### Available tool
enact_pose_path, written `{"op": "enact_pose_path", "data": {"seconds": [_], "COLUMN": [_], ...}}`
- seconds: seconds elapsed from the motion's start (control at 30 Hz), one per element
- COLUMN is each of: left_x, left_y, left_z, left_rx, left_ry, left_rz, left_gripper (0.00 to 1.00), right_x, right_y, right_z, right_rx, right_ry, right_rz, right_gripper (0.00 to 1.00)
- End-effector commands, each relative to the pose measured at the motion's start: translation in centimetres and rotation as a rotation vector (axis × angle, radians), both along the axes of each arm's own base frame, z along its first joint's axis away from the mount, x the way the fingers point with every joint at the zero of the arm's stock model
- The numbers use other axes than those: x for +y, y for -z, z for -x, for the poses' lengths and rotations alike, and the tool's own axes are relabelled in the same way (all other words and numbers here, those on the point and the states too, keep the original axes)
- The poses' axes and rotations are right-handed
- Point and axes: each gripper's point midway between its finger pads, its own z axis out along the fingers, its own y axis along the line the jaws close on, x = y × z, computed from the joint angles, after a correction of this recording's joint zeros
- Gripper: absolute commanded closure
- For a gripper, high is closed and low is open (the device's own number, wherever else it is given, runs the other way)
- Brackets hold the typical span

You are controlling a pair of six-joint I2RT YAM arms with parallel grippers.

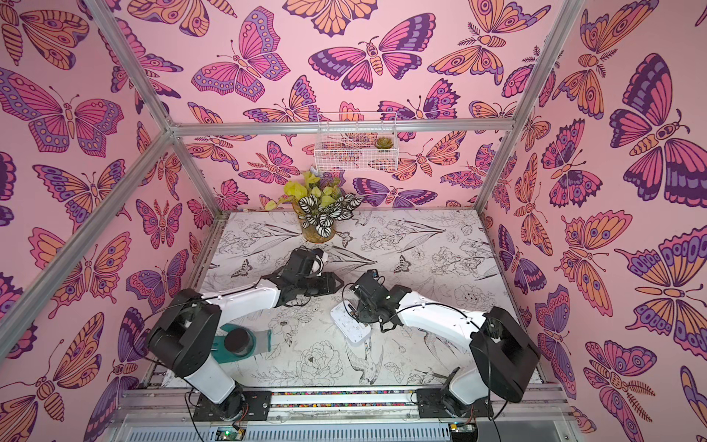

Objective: Insert the battery into the alarm
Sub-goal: Move the cover to the center of the board.

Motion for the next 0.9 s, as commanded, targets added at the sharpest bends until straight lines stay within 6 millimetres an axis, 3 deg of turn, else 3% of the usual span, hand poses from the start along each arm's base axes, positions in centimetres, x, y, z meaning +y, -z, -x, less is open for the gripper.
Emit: {"op": "enact_pose_path", "data": {"seconds": [0.0, 0.3, 0.47, 0.87], "left_x": [2.4, 3.1, 2.4, 0.0], "left_y": [-0.6, 0.9, 1.7, 2.9], "left_z": [0.0, 4.5, 6.7, 9.0], "left_rx": [-0.029, 0.083, 0.122, 0.163], "left_ry": [-0.067, -0.072, -0.048, -0.013], "left_rz": [-0.054, 0.004, 0.015, 0.061], "left_gripper": [0.44, 0.42, 0.36, 0.35], "right_x": [-1.7, -0.5, -0.7, -1.8], "right_y": [0.3, 3.3, 5.0, 6.8], "right_z": [-0.5, -1.2, -1.1, 0.6], "right_rx": [-0.019, 0.032, 0.061, 0.106], "right_ry": [0.065, 0.076, 0.083, 0.11], "right_rz": [0.024, 0.029, 0.063, 0.064], "right_gripper": [0.6, 0.56, 0.56, 0.67]}}
